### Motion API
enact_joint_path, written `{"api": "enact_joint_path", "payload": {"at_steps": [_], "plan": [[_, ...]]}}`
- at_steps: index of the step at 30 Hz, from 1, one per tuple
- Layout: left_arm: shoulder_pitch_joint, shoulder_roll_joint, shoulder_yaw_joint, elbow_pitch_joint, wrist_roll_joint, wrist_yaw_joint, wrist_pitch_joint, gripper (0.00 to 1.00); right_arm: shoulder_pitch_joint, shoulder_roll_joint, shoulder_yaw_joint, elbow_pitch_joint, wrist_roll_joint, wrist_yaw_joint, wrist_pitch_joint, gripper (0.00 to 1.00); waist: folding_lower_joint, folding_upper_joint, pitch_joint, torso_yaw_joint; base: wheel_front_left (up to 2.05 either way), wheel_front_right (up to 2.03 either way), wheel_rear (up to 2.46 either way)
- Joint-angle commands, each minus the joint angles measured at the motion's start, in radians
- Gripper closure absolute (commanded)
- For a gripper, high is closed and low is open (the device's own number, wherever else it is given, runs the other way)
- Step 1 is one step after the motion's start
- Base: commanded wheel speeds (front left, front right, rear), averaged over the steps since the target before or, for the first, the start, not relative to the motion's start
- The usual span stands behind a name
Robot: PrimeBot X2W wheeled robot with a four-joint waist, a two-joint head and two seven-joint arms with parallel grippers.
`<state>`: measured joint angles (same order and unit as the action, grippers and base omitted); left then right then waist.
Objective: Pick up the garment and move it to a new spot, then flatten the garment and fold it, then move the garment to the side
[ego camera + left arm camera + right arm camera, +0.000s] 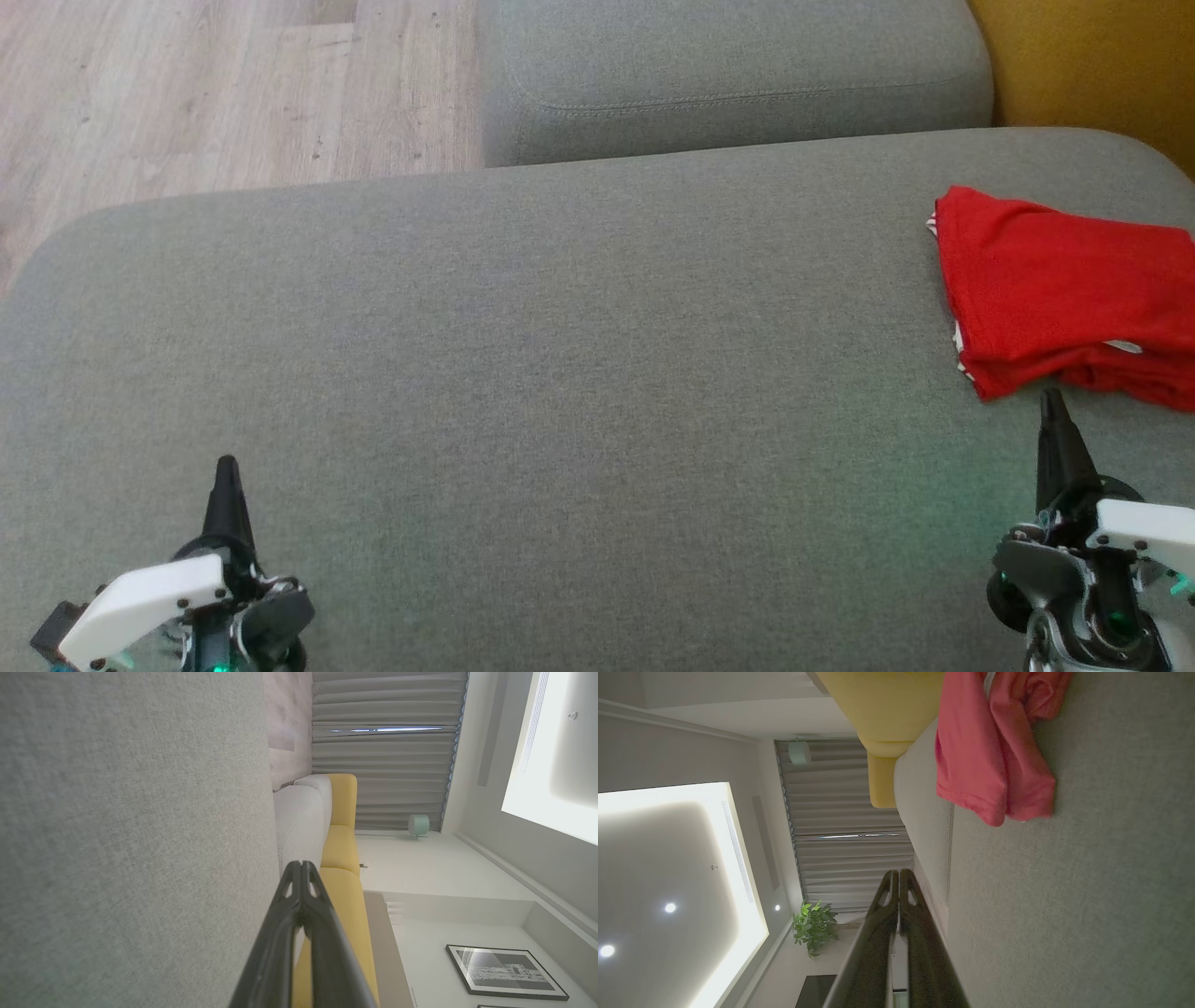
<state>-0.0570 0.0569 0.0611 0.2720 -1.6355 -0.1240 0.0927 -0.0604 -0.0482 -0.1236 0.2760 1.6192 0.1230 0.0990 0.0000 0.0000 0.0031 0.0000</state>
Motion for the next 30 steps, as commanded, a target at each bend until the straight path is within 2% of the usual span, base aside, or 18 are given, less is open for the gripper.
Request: {"api": "enact_joint_path", "payload": {"at_steps": [1,30], "plan": [[-0.049,0.007,0.034,-0.028,0.011,-0.007,0.006,1.0,-0.047,-0.009,0.019,-0.032,-0.003,0.008,0.007,1.0,0.0,0.0,0.0,0.0,0.0,0.0,0.0],[-0.05,0.002,0.041,-0.027,0.017,-0.007,0.011,1.0,-0.047,-0.006,0.015,-0.032,-0.006,0.008,0.01,1.0,0.0,0.0,0.0,0.0,0.0,0.0,0.0]]}}
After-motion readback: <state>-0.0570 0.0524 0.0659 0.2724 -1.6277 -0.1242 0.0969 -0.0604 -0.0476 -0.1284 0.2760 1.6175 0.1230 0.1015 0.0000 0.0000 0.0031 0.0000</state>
